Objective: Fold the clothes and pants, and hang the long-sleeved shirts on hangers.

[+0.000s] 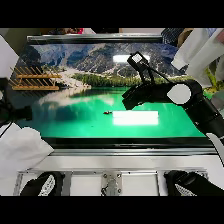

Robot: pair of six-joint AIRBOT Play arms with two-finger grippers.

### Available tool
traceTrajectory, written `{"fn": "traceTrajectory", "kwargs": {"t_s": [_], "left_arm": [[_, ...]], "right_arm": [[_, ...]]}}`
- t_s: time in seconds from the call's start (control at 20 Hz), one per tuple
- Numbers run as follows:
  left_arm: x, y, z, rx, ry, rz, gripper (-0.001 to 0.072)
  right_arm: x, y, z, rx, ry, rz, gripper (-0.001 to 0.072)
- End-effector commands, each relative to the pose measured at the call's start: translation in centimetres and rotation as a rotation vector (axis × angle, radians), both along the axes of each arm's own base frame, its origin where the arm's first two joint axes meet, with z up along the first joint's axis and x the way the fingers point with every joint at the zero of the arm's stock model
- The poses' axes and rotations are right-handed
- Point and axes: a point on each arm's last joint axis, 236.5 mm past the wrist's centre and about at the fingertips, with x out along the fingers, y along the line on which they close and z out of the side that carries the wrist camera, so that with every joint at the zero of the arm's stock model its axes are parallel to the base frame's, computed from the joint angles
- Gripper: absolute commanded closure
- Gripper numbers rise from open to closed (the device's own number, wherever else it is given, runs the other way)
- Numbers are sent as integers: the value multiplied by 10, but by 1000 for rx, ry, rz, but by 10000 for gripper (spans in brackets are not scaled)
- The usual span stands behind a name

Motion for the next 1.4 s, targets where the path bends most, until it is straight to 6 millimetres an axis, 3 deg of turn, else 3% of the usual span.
{"fn": "traceTrajectory", "kwargs": {"t_s": [0.0,0.15,0.3,0.6,0.65,0.7,0.75,0.8,0.9,1.0,1.05,1.2,1.35], "left_arm": [[-59,52,-58,32,149,172,-13],[-86,51,-113,8,296,164,-13],[-108,54,-147,32,421,151,-13],[-118,49,-169,-7,495,171,-6],[-118,49,-169,-6,495,182,172],[-117,49,-167,-5,485,192,429],[-112,51,-161,1,460,198,614],[-102,53,-150,8,411,205,699],[-72,57,-113,37,287,205,700],[-28,45,-51,56,99,161,700],[-8,29,-20,48,9,121,700],[39,-56,74,-20,-267,-100,700],[50,-149,139,-80,-427,-370,700]], "right_arm": [[0,0,-1,-1,1,1,697],[0,0,-1,-1,2,1,697],[0,0,-1,-1,2,1,697],[0,1,-2,-3,5,1,697],[0,1,-3,-3,6,1,697],[0,1,-3,-3,6,1,697],[0,1,-3,-3,6,1,697],[0,1,-3,-3,6,1,697],[0,1,-3,-3,6,1,697],[1,1,-3,-2,5,0,697],[1,1,-3,-3,6,1,697],[-1,4,-2,21,27,-7,697],[-11,21,9,125,78,9,697]]}}
